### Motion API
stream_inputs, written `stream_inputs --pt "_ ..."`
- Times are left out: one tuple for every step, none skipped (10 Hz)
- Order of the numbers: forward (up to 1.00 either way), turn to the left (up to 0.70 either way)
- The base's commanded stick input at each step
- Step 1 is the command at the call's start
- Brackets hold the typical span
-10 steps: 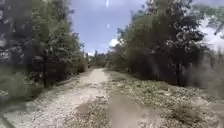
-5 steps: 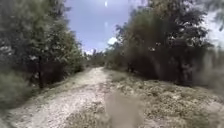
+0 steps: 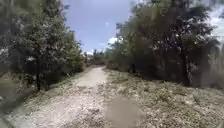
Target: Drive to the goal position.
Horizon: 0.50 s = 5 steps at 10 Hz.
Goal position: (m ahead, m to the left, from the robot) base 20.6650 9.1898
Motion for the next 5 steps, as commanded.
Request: stream_inputs --pt "0.5 0.2" --pt "0.5 0.45" --pt "0.5 0.45" --pt "0.5 0.01" --pt "0.5 0.01"
